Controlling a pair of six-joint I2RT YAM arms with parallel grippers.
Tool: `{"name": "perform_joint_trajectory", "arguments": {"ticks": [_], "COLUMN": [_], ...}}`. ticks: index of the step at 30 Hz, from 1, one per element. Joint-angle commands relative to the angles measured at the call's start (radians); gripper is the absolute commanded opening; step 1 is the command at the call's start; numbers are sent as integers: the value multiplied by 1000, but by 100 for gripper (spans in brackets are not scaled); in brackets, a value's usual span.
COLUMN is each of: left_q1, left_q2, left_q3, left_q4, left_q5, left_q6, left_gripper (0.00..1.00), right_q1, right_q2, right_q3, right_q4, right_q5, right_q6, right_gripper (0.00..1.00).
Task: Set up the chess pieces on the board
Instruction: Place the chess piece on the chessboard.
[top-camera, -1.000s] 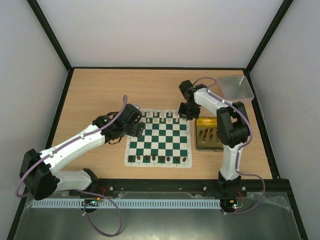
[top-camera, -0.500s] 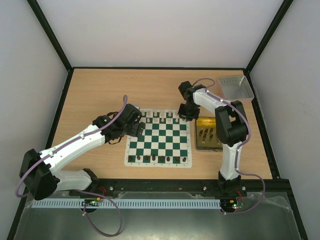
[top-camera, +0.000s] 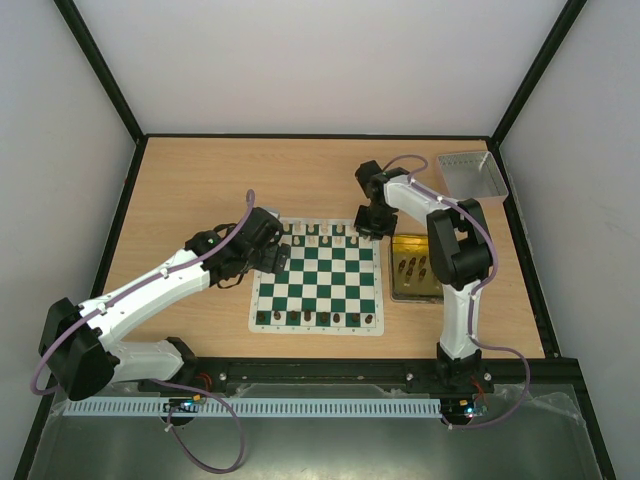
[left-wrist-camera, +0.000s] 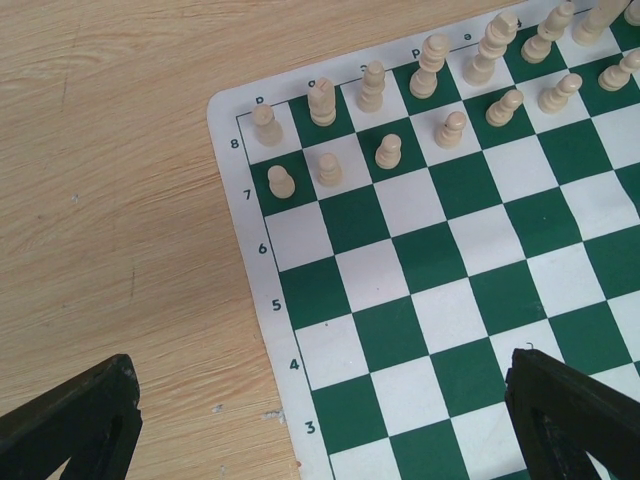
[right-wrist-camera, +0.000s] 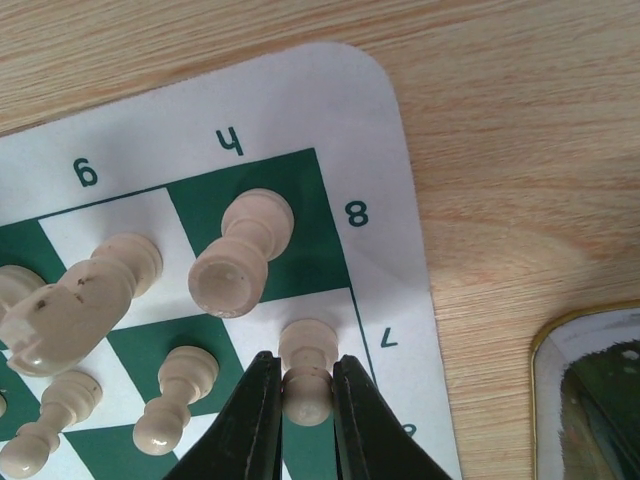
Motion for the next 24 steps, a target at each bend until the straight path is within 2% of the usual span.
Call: {"name": "perform_joint_trajectory", "arguments": {"ticks": [1, 6, 16, 24], "left_q1": [-5, -5, -5, -5], "left_q2": [-21, -21, -24, -27], "left_q3": [-12, -14, -16, -17], "left_q4": [3, 4, 5, 7], "left_q5": [-14, -12, -10, -10], "left_q6": [3, 3, 3, 3], "left_gripper": [99, 99, 99, 99], "right_q1": [4, 8, 13, 13], "right_q2": [14, 18, 5, -32], "right_q3": [26, 22, 15, -21], "right_q4": [-14, -16, -20, -17], "right_q5": [-3, -3, -16, -19], "right_q6": [-5, -7, -11, -13], "right_gripper": [11, 12, 22, 23]}}
